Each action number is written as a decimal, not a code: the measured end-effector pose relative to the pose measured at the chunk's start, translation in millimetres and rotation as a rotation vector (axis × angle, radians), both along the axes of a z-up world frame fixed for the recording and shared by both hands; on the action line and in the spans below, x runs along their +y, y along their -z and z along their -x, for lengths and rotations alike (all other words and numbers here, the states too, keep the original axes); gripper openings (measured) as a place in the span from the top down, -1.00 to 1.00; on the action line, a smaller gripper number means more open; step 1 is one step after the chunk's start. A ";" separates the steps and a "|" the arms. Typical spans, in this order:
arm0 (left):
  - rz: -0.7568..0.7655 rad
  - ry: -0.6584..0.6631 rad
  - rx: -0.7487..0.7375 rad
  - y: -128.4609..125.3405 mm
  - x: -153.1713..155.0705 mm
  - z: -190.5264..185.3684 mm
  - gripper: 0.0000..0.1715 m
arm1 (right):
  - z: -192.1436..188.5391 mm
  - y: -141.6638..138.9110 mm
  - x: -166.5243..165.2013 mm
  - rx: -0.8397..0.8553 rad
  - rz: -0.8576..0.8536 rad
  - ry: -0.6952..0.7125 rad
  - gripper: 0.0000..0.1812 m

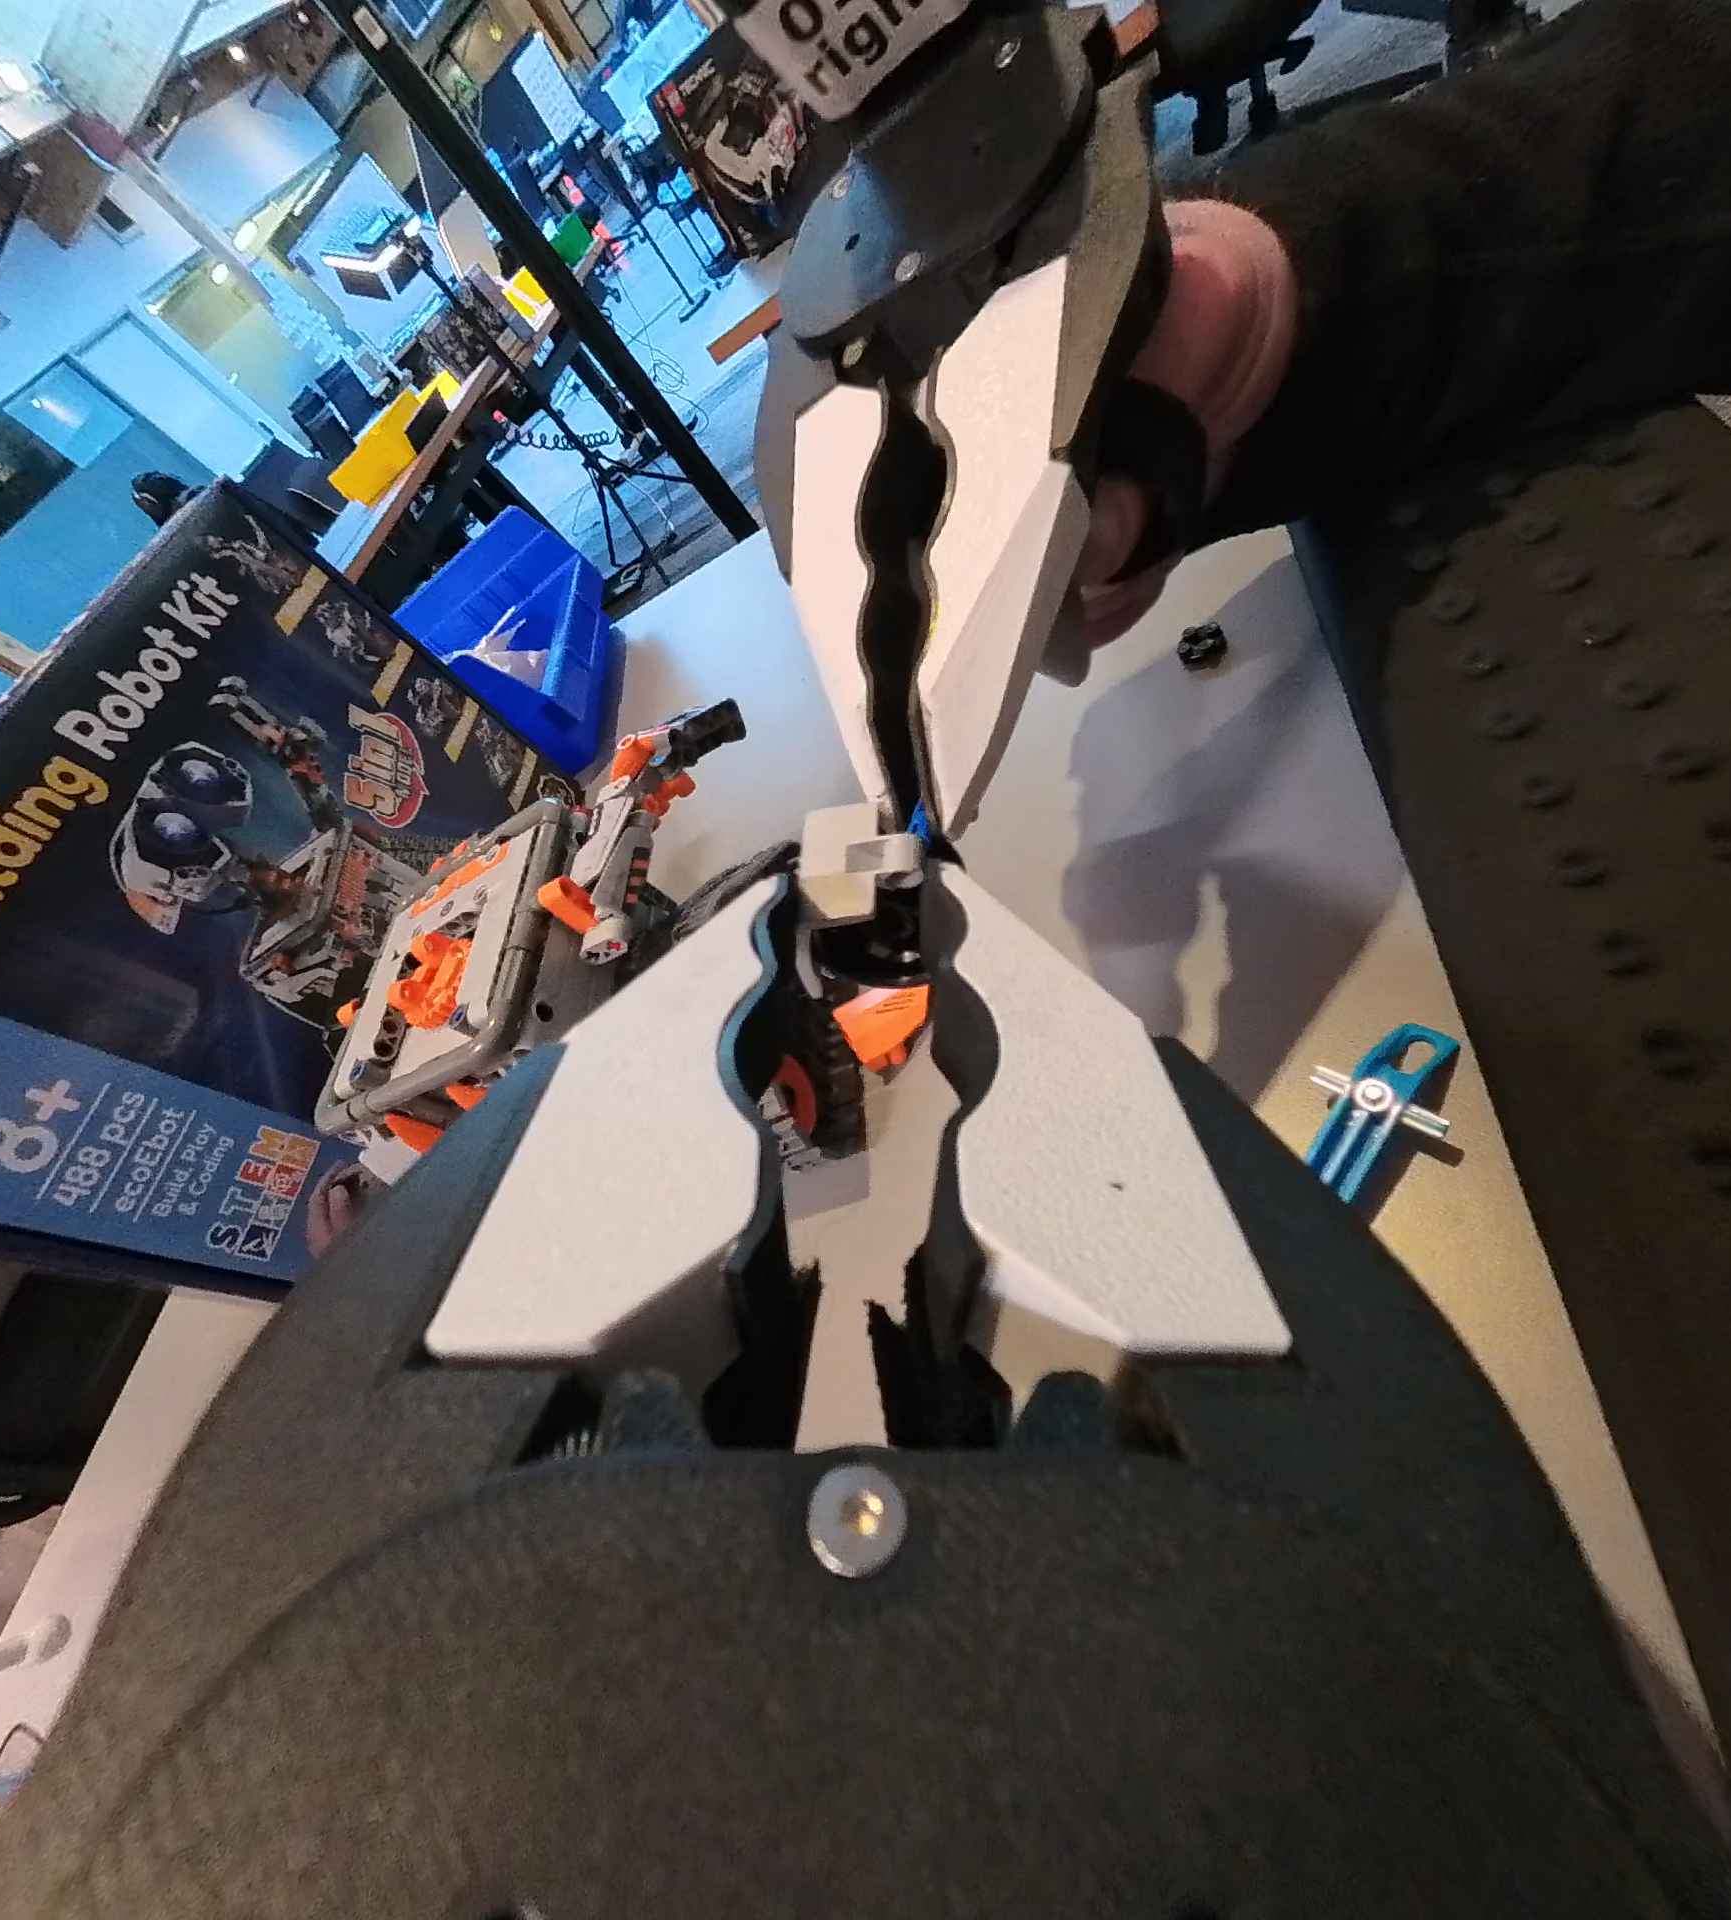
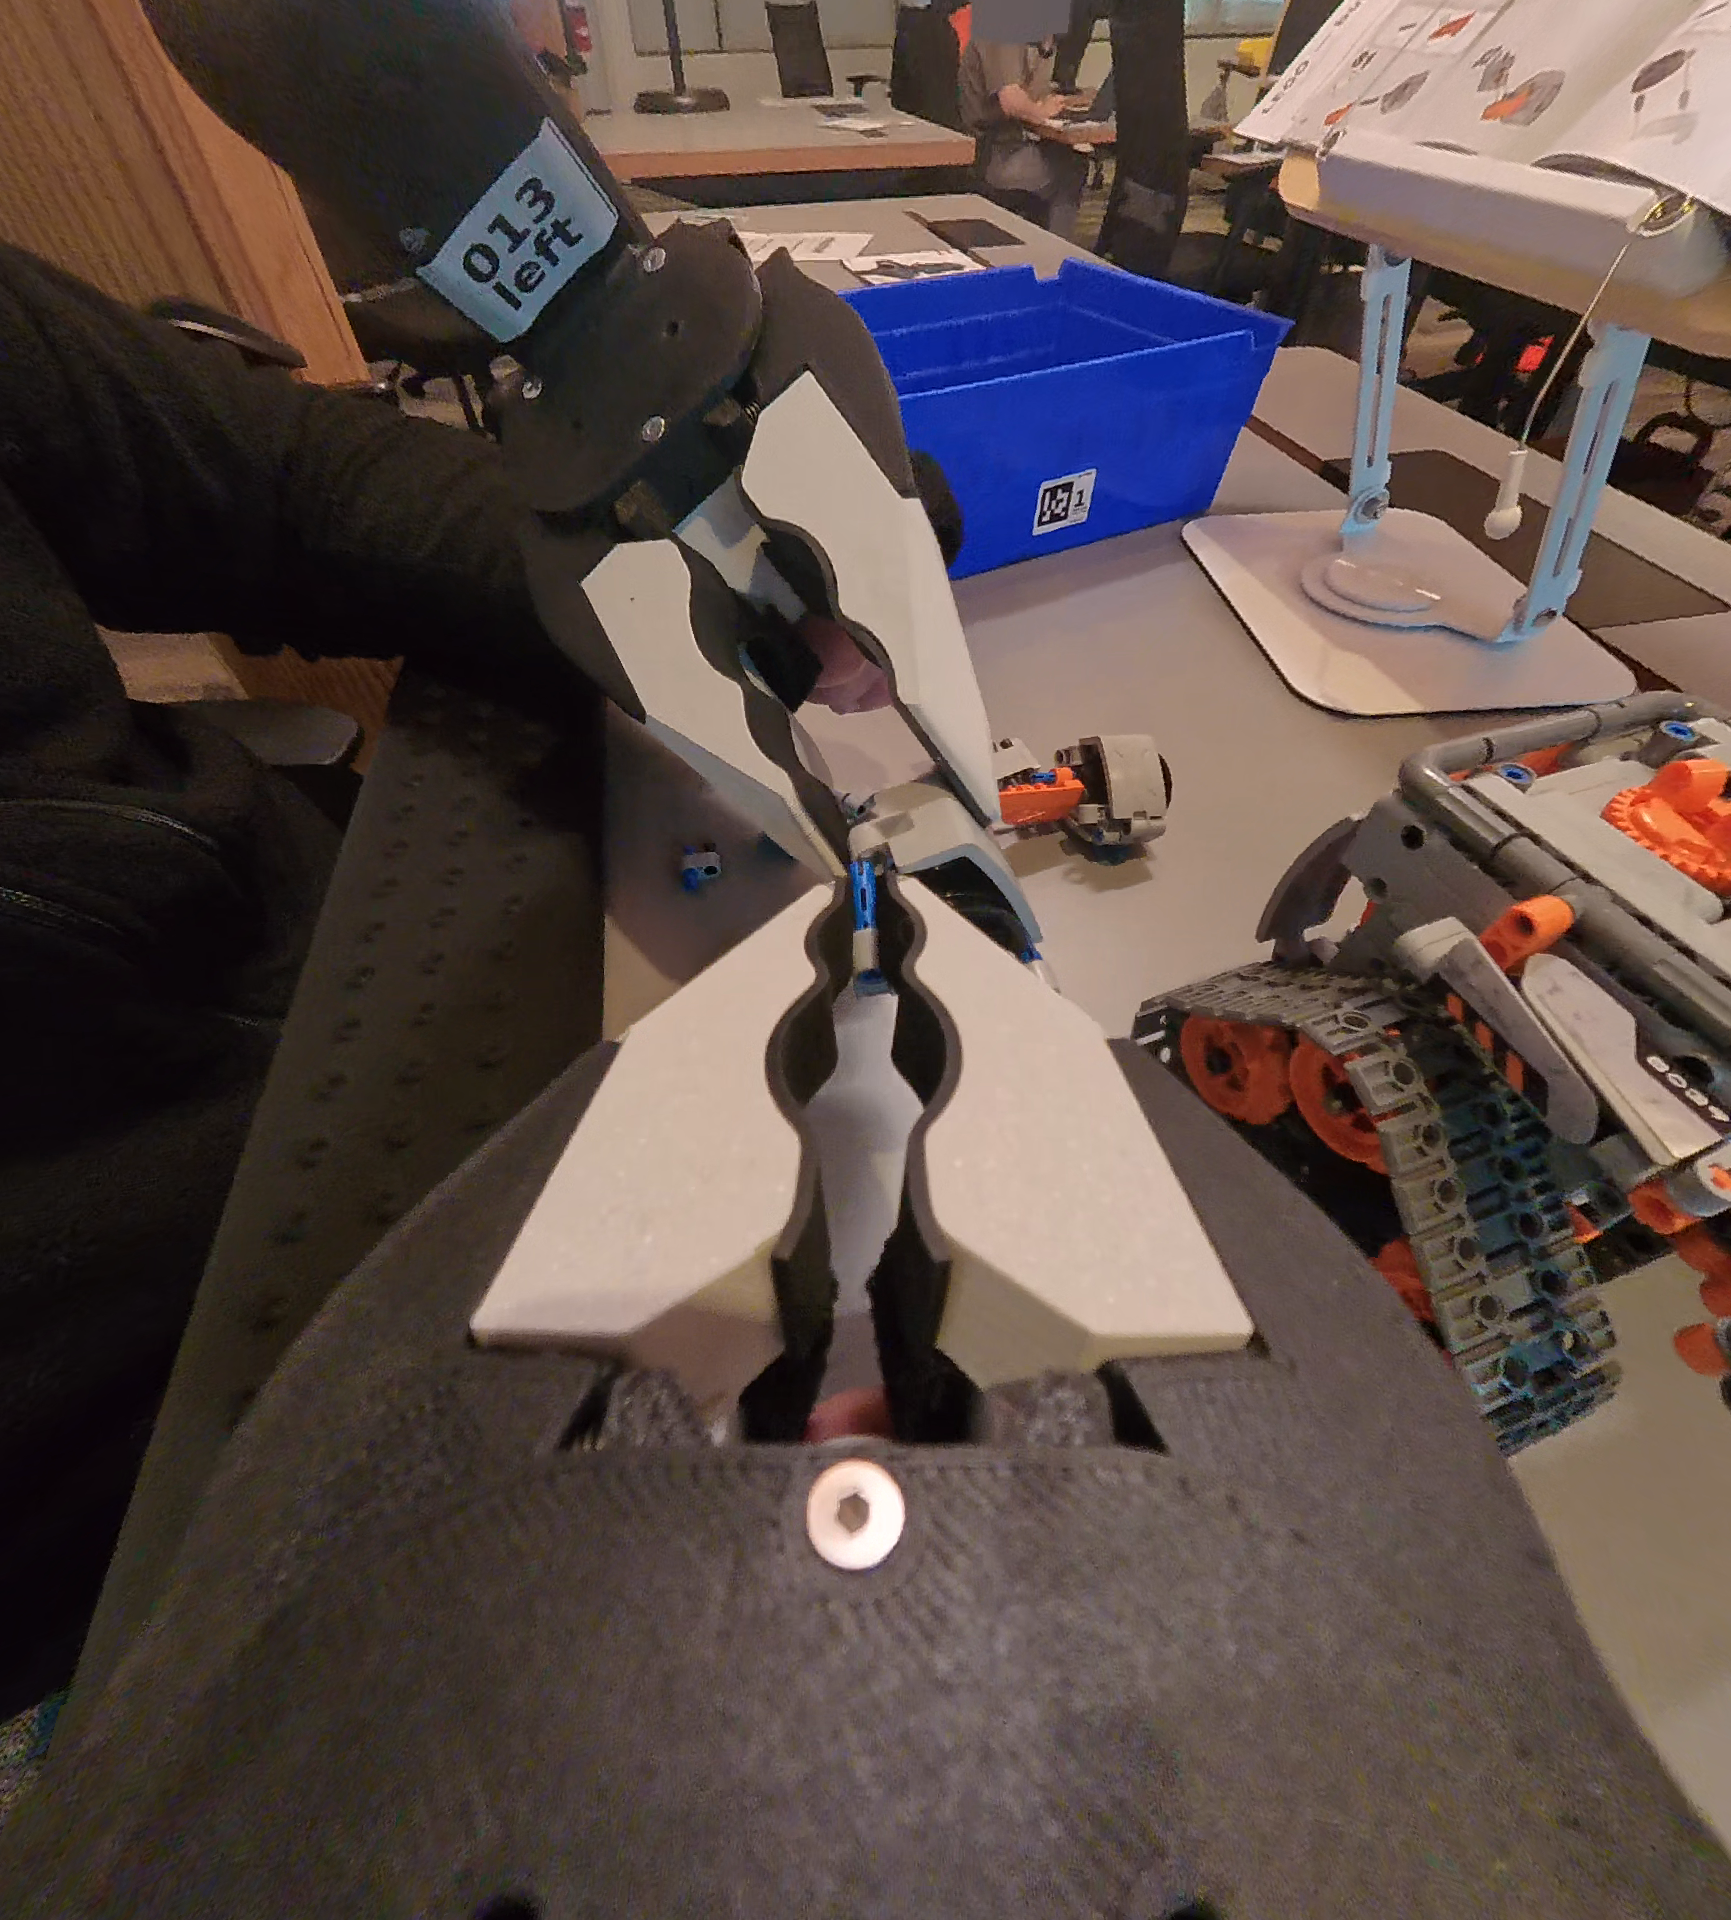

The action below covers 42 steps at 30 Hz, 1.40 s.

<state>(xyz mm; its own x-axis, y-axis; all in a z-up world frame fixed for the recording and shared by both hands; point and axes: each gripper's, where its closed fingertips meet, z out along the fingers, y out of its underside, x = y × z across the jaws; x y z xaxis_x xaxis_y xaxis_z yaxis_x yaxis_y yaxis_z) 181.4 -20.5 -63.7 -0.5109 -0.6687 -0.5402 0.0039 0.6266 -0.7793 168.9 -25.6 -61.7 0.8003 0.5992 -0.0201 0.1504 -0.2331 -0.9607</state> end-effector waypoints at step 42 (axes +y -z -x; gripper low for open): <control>-0.233 -0.018 0.090 51.1 3.2 0.3 0.78 | -1.8 53.7 5.1 -0.193 0.199 0.003 0.99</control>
